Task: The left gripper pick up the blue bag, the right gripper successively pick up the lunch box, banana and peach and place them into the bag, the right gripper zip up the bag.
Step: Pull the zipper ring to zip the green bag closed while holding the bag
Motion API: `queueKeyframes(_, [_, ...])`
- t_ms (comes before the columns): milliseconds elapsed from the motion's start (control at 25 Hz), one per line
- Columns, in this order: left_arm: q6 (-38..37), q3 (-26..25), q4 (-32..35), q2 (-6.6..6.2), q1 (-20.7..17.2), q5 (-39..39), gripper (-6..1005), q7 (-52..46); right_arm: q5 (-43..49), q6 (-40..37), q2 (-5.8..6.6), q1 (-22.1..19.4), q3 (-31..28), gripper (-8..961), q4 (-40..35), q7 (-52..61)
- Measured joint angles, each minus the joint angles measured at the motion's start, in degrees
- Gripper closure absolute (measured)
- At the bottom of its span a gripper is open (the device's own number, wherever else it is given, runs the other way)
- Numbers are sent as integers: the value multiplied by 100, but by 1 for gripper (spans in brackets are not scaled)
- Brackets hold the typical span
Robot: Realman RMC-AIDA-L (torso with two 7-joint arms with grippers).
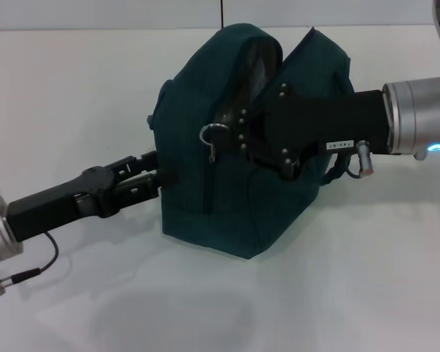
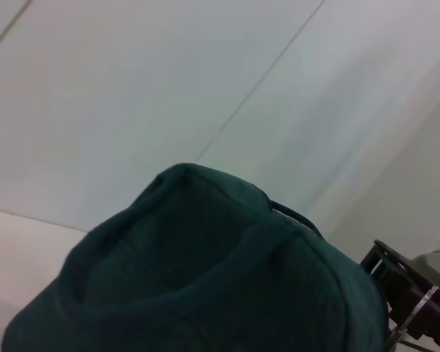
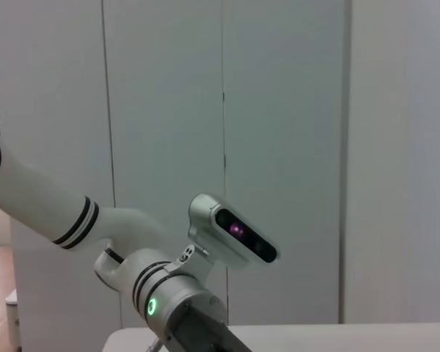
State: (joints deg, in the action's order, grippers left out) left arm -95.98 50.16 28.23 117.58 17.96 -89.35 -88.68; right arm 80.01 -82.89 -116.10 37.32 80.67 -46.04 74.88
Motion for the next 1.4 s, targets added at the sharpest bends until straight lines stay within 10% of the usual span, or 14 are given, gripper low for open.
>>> queueKeyframes(400, [229,-10,-39,66,244,-315,140,-12,-73,-39,0,-44,28,940,-24,-1])
queueKeyframes(1400, [230,-4,-91,132,189,-348,683,121,-515,-78,21,-266,-11,939,-1,44])
